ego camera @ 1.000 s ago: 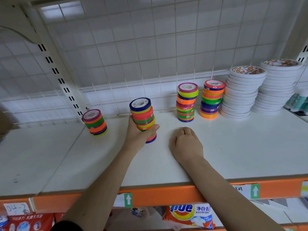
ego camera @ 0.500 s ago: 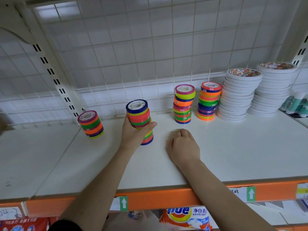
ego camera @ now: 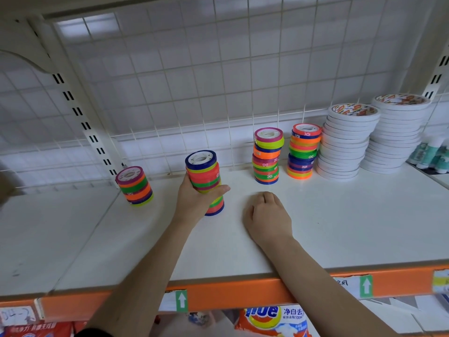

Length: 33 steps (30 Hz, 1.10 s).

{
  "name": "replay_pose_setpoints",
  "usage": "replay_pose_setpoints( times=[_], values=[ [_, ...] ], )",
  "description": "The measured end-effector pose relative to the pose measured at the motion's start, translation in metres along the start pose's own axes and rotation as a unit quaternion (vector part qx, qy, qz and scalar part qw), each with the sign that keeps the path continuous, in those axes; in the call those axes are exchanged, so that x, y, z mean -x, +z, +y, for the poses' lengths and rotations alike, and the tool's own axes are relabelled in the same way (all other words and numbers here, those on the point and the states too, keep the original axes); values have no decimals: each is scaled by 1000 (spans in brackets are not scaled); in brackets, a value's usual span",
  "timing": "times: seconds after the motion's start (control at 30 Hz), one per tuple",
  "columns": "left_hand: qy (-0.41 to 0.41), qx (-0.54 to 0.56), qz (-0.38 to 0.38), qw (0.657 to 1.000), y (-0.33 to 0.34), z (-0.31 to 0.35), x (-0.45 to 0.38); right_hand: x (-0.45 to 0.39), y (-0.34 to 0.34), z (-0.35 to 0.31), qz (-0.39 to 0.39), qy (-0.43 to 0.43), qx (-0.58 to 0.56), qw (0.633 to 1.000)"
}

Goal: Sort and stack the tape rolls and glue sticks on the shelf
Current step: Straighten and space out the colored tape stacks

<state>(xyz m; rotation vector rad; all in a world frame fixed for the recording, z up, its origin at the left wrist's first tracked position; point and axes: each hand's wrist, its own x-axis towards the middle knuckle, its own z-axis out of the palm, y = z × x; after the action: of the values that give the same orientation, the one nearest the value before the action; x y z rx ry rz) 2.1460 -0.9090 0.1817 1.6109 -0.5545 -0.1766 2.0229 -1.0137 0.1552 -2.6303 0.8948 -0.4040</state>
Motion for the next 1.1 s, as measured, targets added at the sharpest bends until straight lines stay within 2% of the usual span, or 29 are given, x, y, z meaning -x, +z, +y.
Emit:
replay_pose_setpoints(
  times=[0.27,0.73,1.1],
  values=[
    [11,-13,4,1000,-1,-2,1,0,0,0,0,-4,7,1000],
    [14,30,16,999,2,-3,6,0,1,0,-1,-3,13,1000],
    [23,34,-19,999,-2,-7,7,0,-1,0,-5,-7,12,1000]
  ],
)
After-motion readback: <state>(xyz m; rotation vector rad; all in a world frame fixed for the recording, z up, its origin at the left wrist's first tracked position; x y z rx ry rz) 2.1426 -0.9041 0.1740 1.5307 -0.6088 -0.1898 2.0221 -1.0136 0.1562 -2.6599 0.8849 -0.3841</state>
